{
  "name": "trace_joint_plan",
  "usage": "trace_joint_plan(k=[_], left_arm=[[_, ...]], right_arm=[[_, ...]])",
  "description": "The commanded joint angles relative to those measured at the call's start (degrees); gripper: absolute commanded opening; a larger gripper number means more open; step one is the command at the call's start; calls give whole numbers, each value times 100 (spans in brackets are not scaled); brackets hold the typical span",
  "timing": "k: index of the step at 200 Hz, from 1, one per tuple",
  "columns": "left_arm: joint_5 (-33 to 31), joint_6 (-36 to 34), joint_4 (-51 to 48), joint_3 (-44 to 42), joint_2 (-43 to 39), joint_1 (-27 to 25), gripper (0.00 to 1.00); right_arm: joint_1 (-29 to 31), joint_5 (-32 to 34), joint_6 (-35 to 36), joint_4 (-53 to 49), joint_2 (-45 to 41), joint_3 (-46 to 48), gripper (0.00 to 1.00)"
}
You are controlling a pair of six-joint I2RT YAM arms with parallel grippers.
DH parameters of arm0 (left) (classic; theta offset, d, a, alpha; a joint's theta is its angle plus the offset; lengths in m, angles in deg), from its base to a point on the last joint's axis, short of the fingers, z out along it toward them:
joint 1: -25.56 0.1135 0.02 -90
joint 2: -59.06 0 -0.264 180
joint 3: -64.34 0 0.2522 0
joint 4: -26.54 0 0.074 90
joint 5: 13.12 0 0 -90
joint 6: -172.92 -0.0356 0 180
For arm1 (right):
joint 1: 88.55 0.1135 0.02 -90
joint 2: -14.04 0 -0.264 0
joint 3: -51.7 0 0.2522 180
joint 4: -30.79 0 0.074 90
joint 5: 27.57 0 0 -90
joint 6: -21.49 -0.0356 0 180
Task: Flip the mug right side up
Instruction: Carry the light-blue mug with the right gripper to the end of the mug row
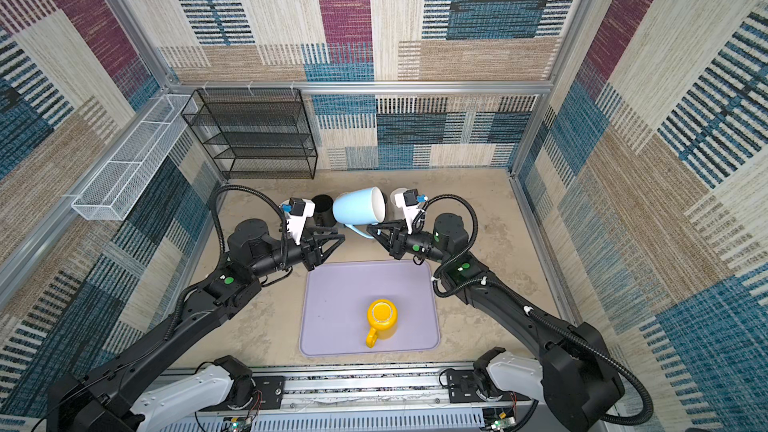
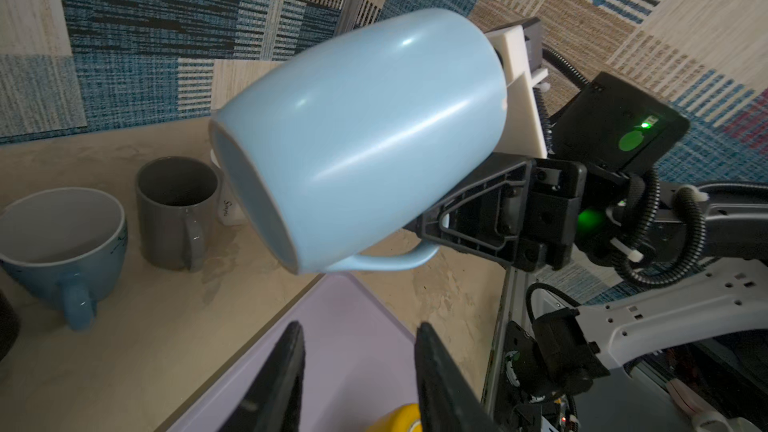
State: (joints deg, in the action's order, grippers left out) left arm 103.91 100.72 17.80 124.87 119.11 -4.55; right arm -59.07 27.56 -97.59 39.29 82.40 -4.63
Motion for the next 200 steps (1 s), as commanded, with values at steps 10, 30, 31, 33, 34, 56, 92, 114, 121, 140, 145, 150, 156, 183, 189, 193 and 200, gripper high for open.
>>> trace_joint_plan(k=[10,30,31,33,34,56,92,114,121,140,145,150,156,183,189,193,200], left_arm=[[-793,-276,-826,194,173,12,39],[-1131,-289,-1144,258,299,7,39],[-1143,-287,-1157,261,311,10,39],[-1170,-286,-1180,267,318,6,39],[-1185,-286,-1192,269,320,6,39],[-1502,-268,-1461,330,456,6,38],[-1740,-235,-1725,414,603,12,37],[-1762,-225,-1753,425,613,12,37],[-1767,-229,-1752,427,605,8,37],[-1779,-225,-1777,431,595,8,37],[-1780,-227,-1796,436,595,9,37],[-1772,-233,-1806,441,596,7,37],[-1762,-248,-1822,459,600,10,37],[-1780,-251,-1879,475,613,8,37],[-1780,-251,-1884,466,610,10,37],[-1780,-253,-1882,466,612,12,37],[-1774,-263,-1882,465,617,9,37]], right_arm=[[-81,579,467,-713,53,-187,0],[-207,870,614,-1240,74,-284,0],[-215,882,619,-1258,78,-290,0],[-232,913,635,-1310,85,-301,0],[-236,922,638,-1333,83,-303,0],[-440,1204,797,-1872,115,-431,0],[-753,1756,1107,-2678,191,-736,0],[-937,2135,1267,-3144,308,-996,0],[-983,2282,1324,-3290,364,-1097,0],[-1110,2530,1434,-3533,503,-1288,0],[-1139,2565,1455,-3572,532,-1333,0],[-1169,2619,1478,-3616,567,-1386,0],[-1208,2677,1505,-3668,604,-1439,0],[-1371,2949,1590,-3936,833,-1741,0],[-1411,3024,1609,-3989,893,-1801,0],[-1431,3078,1619,-4032,925,-1846,0],[-1462,3174,1641,-4108,1018,-1929,0]])
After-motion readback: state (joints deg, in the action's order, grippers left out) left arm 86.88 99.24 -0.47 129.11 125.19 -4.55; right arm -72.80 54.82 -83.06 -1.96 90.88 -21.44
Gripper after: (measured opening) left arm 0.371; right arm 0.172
